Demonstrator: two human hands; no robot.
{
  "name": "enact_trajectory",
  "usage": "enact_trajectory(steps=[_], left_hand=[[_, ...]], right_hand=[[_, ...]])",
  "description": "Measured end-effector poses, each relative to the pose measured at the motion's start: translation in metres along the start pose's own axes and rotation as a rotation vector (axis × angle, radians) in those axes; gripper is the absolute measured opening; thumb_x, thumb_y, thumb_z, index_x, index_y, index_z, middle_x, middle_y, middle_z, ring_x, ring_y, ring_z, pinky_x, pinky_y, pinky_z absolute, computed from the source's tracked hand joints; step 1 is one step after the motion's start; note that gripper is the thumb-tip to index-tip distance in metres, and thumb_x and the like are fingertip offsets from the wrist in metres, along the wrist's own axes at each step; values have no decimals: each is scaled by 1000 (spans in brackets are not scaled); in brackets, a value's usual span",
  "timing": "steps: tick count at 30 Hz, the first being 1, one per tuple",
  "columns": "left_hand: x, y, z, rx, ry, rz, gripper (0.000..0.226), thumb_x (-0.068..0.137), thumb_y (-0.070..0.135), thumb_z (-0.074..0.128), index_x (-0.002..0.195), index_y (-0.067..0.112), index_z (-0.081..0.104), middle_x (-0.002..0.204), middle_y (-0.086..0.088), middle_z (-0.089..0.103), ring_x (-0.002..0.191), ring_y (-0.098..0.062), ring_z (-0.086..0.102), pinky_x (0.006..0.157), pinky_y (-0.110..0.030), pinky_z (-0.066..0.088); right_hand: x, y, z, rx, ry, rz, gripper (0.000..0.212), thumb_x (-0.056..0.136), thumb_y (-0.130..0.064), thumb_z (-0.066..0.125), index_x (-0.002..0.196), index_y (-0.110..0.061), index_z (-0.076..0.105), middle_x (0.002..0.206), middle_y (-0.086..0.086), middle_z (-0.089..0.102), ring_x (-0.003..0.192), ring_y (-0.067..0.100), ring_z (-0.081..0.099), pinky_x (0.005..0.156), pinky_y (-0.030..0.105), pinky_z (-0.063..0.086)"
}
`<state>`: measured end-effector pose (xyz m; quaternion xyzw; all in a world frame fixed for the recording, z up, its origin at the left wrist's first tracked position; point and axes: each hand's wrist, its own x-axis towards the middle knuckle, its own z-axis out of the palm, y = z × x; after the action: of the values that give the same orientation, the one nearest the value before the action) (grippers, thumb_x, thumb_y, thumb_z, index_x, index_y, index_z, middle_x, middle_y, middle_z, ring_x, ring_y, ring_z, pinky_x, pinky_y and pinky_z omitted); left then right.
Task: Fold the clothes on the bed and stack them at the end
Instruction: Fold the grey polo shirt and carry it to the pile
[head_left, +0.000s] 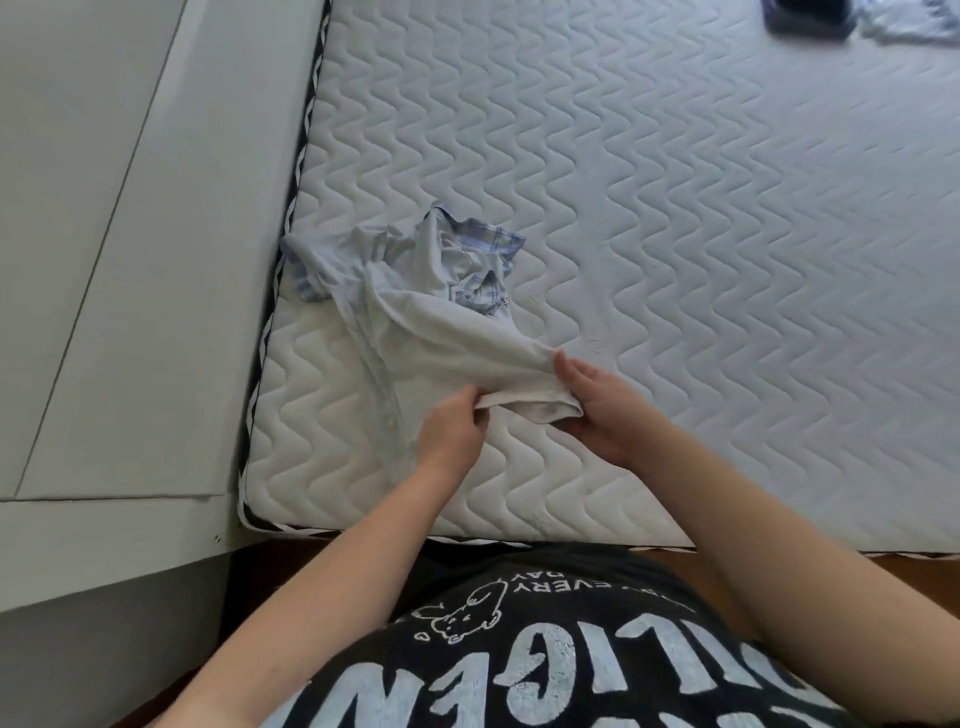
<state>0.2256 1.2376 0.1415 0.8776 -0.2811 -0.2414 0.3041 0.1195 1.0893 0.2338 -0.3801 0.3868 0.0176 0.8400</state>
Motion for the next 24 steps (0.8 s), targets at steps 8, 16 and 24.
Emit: enact_trajectory(steps=[8, 16, 24], left_hand=[[-2, -19, -43, 35, -22, 53, 6, 84, 13, 71, 88, 10, 68, 82, -8, 69, 79, -30, 63, 63, -34, 38], [-16, -48, -78, -9, 207, 119, 7, 91, 8, 68, 94, 7, 75, 87, -5, 71, 81, -21, 65, 72, -27, 45], [-16, -52, -84, -33, 285, -107, 24, 103, 40, 38, 85, 25, 44, 67, 8, 52, 68, -25, 56, 57, -39, 40]], right_hand=[[5, -7, -49, -775, 250, -136, 25, 86, -6, 71, 103, -25, 71, 100, 14, 69, 75, 14, 57, 62, 16, 45], [37, 4, -28, -999, 194, -88, 12, 101, -20, 51, 103, -16, 61, 72, 3, 66, 56, 13, 60, 47, 14, 41], [56, -4, -12, -1007, -34, -165, 17, 84, -29, 76, 97, -33, 65, 65, -3, 70, 58, 9, 68, 62, 17, 52]])
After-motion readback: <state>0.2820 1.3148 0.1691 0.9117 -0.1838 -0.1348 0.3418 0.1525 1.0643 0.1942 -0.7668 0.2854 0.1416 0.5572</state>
